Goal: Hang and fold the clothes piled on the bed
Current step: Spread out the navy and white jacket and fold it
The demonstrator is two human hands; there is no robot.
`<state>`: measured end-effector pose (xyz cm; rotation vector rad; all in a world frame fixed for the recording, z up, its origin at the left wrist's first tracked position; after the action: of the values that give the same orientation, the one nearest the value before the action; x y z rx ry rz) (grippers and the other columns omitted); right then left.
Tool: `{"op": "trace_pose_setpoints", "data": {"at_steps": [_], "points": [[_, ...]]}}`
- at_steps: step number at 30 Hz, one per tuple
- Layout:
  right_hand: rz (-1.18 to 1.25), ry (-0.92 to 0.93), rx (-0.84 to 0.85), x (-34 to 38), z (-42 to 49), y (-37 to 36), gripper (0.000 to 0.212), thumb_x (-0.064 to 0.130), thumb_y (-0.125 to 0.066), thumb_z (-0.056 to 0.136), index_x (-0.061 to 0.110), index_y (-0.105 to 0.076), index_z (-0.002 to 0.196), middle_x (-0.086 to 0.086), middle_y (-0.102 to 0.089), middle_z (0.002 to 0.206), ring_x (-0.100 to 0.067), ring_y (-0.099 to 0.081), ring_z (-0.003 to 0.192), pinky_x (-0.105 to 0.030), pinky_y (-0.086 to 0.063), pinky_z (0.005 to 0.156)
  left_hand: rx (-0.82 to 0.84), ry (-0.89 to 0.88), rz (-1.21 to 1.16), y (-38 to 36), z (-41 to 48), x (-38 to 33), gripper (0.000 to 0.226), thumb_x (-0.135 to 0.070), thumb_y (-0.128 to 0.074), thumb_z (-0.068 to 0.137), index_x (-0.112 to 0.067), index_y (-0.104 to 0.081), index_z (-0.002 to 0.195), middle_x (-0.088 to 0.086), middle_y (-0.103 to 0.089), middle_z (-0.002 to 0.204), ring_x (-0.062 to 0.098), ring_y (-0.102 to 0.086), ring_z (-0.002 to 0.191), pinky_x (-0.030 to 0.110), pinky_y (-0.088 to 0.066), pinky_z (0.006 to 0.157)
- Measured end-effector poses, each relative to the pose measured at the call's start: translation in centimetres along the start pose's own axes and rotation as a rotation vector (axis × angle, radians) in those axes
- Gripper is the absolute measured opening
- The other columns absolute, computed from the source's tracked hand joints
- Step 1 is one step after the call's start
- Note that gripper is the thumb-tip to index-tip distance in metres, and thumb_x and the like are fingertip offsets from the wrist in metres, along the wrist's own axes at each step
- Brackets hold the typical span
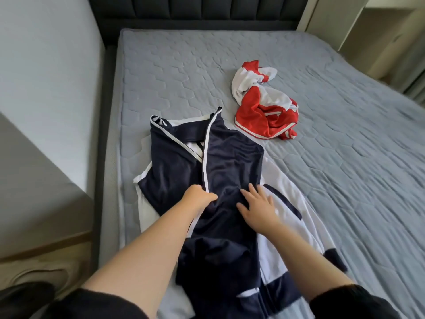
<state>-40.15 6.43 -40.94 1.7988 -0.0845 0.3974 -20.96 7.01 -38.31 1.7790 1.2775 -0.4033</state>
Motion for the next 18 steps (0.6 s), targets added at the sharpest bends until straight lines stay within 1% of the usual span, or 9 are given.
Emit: {"op": "trace_pose_setpoints", "data": {"at_steps": [2,4,6,7,9,12,14,16,18], "points": [[-0.05,-0.015,0.096,0.1,-1.2,-0.8,0.062,0.05,-0.032,0.098,0.027,-0.012,0.153,0.001,-0.002,0.161,-0.021,0.005,0.148,-0.05,0.0,0.116,0.044,0.035,-0.046,-0.1,-1.5,1.0,0.043,-0.019,-0.066,0.085,0.0,-0.057,0.122,0.013,-0.061,0.119,0.028,-0.059,0.104,0.032,-0.048,0.091],[-0.09,-0.026,0.094,0.1,-2.1,-1.3,0.064,0.05,-0.029,0.098,0.027,-0.005,0.153,0.002,0.0,0.161,-0.02,0.005,0.148,-0.052,0.002,0.116,0.012,0.032,-0.036,0.1,-2.9,2.6,0.015,-0.02,-0.062,0.086,-0.005,-0.062,0.089,0.009,-0.061,0.092,0.024,-0.056,0.081,0.027,-0.044,0.073],[-0.113,-0.047,0.089,0.3,-2.5,-1.3,0.065,0.048,-0.03,0.097,0.027,-0.005,0.153,0.002,-0.001,0.161,-0.019,0.005,0.148,-0.055,0.003,0.115,0.008,0.062,-0.016,0.7,-4.5,4.2,0.029,-0.027,-0.061,0.086,-0.012,-0.047,0.064,0.003,-0.047,0.068,0.019,-0.043,0.059,0.022,-0.035,0.053],[-0.102,-0.059,0.1,0.5,-2.7,-1.1,0.065,0.046,-0.032,0.096,0.026,-0.007,0.153,0.002,-0.002,0.161,-0.019,0.004,0.148,-0.056,0.003,0.114,0.051,0.092,0.002,1.2,-5.3,5.0,0.032,-0.032,-0.062,0.085,-0.012,-0.048,0.063,0.002,-0.046,0.064,0.018,-0.041,0.054,0.02,-0.034,0.049],[-0.063,-0.073,0.124,1.2,-3.0,-0.5,0.064,0.043,-0.036,0.095,0.025,-0.013,0.152,0.001,-0.005,0.161,-0.019,0.004,0.148,-0.057,0.002,0.114,0.202,0.155,0.068,2.2,-7.0,6.3,0.032,-0.04,-0.066,0.081,-0.009,-0.064,0.077,0.006,-0.058,0.067,0.021,-0.054,0.053,0.02,-0.044,0.054],[0.005,-0.048,0.146,2.1,-4.0,0.2,0.057,0.034,-0.039,0.096,0.023,-0.025,0.15,0.0,-0.009,0.161,-0.018,0.002,0.148,-0.054,0.001,0.114,0.418,0.225,0.109,3.1,-9.5,7.8,0.02,-0.026,-0.062,0.084,-0.006,-0.064,0.087,0.008,-0.066,0.059,0.02,-0.063,0.047,0.025,-0.051,0.047],[0.117,0.026,0.171,2.5,-5.1,0.7,0.053,0.015,-0.04,0.094,0.021,-0.035,0.146,0.0,-0.015,0.16,-0.016,-0.002,0.148,-0.046,-0.002,0.118,0.444,0.238,0.029,3.3,-10.5,8.6,0.008,-0.011,-0.053,0.088,-0.008,-0.06,0.085,0.006,-0.064,0.055,0.018,-0.062,0.045,0.025,-0.05,0.043],[0.259,0.107,0.166,2.8,-7.0,1.0,0.062,-0.005,-0.037,0.084,0.021,-0.043,0.141,0.002,-0.026,0.156,-0.013,-0.011,0.147,-0.029,-0.011,0.117,0.386,0.245,-0.195,3.5,-11.0,9.1,0.012,-0.007,-0.049,0.092,-0.007,-0.061,0.089,0.007,-0.065,0.061,0.017,-0.063,0.051,0.026,-0.053,0.046],[0.297,0.179,0.107,2.6,-8.9,1.2,0.075,-0.011,-0.038,0.075,0.022,-0.042,0.142,0.002,-0.033,0.153,-0.014,-0.021,0.144,-0.019,-0.018,0.112,0.321,0.219,-0.341,3.8,-11.3,9.2,0.015,-0.008,-0.048,0.095,-0.006,-0.062,0.099,0.007,-0.063,0.07,0.017,-0.061,0.054,0.024,-0.052,0.046]]}}
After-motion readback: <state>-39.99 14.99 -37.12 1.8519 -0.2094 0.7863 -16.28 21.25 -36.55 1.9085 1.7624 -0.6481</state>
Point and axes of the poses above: each hand's wrist, its own z-axis towards the middle knuckle, its own y-axis out of the back of the hand, x = y × z, the point moved 2 cm from there along z, towards the middle knuckle
